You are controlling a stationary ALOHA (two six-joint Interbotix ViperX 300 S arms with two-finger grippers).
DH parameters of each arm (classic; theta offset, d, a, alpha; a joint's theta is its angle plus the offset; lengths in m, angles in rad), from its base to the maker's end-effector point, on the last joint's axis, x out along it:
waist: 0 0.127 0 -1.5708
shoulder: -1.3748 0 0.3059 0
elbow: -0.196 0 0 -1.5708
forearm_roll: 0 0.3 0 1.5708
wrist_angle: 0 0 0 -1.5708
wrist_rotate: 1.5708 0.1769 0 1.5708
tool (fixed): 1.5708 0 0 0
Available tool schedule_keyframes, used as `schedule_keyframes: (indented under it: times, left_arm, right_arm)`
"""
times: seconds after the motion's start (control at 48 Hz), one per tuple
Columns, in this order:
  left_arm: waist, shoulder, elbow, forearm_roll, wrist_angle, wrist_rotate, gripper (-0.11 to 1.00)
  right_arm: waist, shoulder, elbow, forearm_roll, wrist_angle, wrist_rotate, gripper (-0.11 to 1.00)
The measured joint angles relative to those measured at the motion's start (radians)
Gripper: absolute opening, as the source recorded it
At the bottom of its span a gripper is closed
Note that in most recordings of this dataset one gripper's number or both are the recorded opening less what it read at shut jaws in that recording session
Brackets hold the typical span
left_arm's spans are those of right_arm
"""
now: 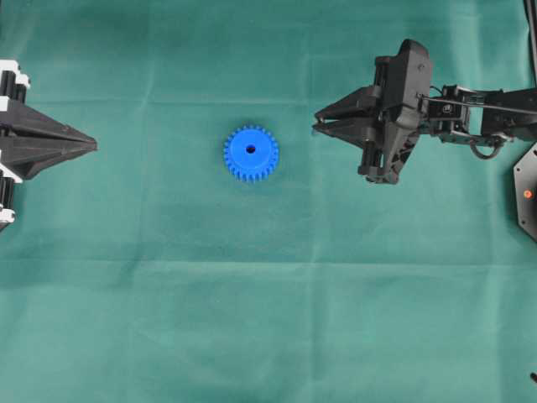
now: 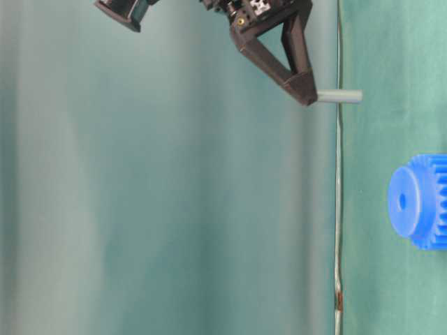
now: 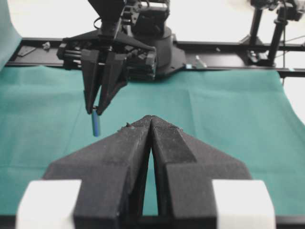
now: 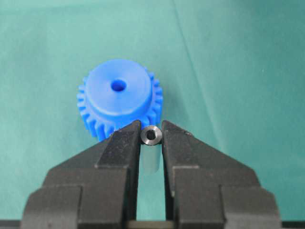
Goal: Insert the shaft placed at a random location into the center hole of the medium gear at another random location.
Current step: 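Carry the shaft left and position it above the blue gear's hole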
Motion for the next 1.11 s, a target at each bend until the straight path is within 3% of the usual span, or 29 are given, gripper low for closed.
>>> schedule_keyframes:
  times: [0.667, 1.105]
  left_arm:
    - [0.002, 0.0, 0.002, 0.0, 0.0, 0.0, 0.0]
    - [0.002, 0.0, 0.0, -0.002, 0.0, 0.0, 0.0]
  right_arm:
    - [0.06, 0.224, -0.267, 0.0, 0.052, -0.002, 0.13]
    - [0.061, 0.261, -0.31, 0.0, 0.071, 0.0, 0.13]
